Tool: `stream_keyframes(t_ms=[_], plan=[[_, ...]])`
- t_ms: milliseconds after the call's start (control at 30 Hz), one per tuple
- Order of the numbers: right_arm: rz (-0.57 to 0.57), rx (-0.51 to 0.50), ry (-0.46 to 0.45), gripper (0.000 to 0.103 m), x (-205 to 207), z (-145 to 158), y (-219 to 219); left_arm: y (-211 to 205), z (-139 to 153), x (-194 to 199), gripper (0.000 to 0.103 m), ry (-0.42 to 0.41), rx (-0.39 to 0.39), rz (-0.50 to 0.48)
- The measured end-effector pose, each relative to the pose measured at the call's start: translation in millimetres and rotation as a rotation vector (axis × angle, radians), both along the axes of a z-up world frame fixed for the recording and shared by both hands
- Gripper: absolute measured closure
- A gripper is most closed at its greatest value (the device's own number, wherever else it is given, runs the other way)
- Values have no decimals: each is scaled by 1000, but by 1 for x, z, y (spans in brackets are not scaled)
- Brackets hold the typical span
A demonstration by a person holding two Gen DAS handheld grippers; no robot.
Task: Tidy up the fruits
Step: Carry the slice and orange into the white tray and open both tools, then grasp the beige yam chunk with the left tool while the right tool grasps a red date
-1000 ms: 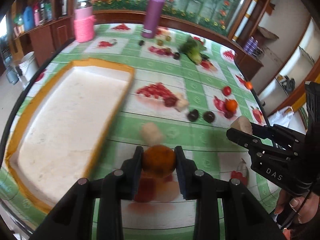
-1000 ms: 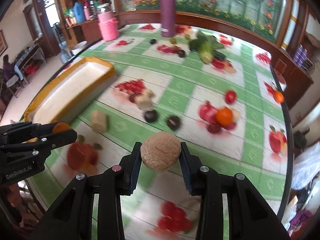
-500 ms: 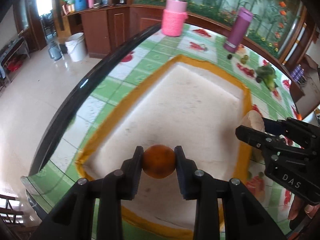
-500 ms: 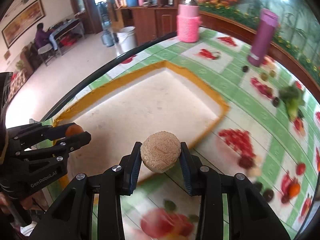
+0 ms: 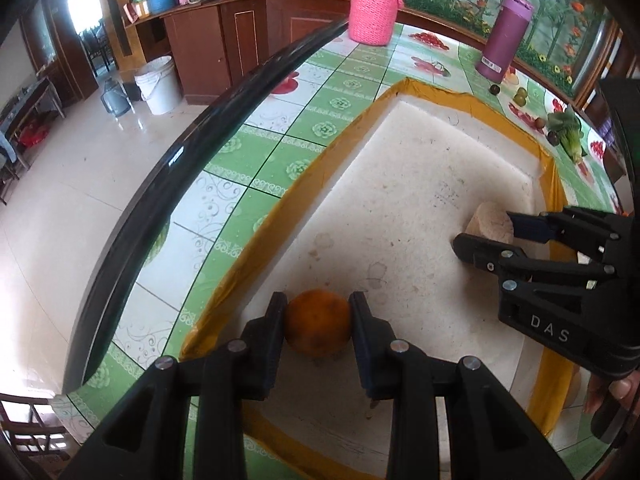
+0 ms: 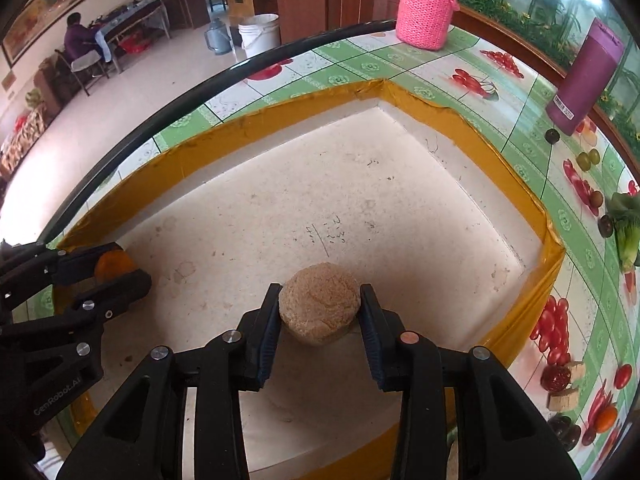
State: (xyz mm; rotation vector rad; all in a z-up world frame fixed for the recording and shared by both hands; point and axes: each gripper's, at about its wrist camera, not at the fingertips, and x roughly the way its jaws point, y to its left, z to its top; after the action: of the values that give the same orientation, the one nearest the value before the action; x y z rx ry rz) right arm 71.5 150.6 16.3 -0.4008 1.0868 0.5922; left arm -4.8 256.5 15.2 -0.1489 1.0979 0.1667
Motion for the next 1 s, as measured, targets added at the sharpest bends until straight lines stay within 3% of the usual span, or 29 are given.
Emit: stream_keyframes(t_ms=[67,367,533,700,1000], plan=[[-7,-7,-1,61,0,0,-2,-1,0,-1,68,3,19,-5],[-42,69,-31,60,-25,36,-32,0,17,-19,46,-31,74,41],[-48,105,-83,52,-46,62,-56,-12,33,-25,32,-66,89,60],[-96,131,-116,47,-65,77,-102,-43,47,-25,22,-97,98,32],[-284,139,-133,45,-79,74,-222,-132,59,-18,20,-115,126,-130]])
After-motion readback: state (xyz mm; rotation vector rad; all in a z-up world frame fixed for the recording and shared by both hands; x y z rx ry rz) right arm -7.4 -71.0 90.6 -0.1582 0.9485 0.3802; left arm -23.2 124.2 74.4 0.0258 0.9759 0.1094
